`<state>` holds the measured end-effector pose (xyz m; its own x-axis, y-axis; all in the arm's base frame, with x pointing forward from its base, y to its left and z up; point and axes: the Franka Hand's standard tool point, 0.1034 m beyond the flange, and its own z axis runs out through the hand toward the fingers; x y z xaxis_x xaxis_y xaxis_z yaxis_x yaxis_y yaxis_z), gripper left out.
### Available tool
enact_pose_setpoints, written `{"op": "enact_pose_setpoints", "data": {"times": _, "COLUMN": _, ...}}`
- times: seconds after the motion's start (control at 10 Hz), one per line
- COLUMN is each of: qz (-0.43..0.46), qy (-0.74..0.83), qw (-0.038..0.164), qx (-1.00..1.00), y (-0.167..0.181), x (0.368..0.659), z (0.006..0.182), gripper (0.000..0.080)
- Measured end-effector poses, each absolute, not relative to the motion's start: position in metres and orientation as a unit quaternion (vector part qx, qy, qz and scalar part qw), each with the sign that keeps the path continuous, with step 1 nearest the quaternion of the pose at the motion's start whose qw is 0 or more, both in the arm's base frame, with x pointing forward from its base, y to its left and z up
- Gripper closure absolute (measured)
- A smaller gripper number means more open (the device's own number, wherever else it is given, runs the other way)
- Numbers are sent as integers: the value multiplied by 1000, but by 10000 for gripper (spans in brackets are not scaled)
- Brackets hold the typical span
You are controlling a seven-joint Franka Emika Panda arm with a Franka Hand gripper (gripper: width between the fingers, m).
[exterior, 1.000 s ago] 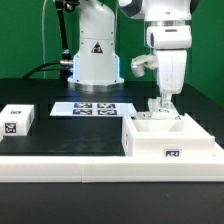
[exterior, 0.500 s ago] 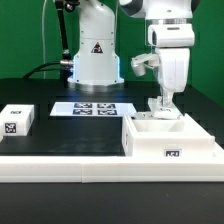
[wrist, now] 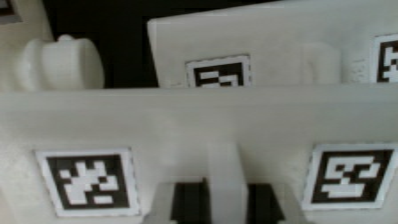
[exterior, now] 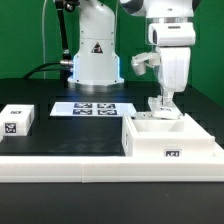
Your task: Assemble cabinet
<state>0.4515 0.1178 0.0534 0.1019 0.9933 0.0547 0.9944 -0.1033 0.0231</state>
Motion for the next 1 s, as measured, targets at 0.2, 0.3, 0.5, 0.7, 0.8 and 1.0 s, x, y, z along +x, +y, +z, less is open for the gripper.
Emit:
{"op": "enact_pose_setpoints", "data": {"times": 0.2, "qz": -27, "qy": -669, "qw": 10, "qx": -742, "y": 118, "x": 451, "z": 53, "gripper": 729}}
{"op": "enact_pose_setpoints", "data": {"times": 0.3, "qz": -27, "qy": -669, "qw": 11, "qx": -742, "y": 118, "x": 451, "z": 52, "gripper": 729}}
{"op": "enact_pose_setpoints", "data": {"times": 0.5, "qz": -28, "qy": -669, "qw": 10, "qx": -743, "y": 118, "x": 451, "z": 53, "gripper": 729}}
{"op": "enact_pose_setpoints", "data": {"times": 0.7, "qz": -29, "qy": -668, "qw": 9, "qx": -743, "y": 120, "x": 452, "z": 55, "gripper": 729}}
{"op": "enact_pose_setpoints", "data": {"times": 0.8, "qz": -30, "qy": -667, "qw": 9, "qx": -744, "y": 121, "x": 453, "z": 56, "gripper": 729}}
{"op": "enact_pose_setpoints", "data": {"times": 1.0, "qz": -30, "qy": -667, "qw": 9, "qx": -745, "y": 120, "x": 453, "z": 55, "gripper": 729}}
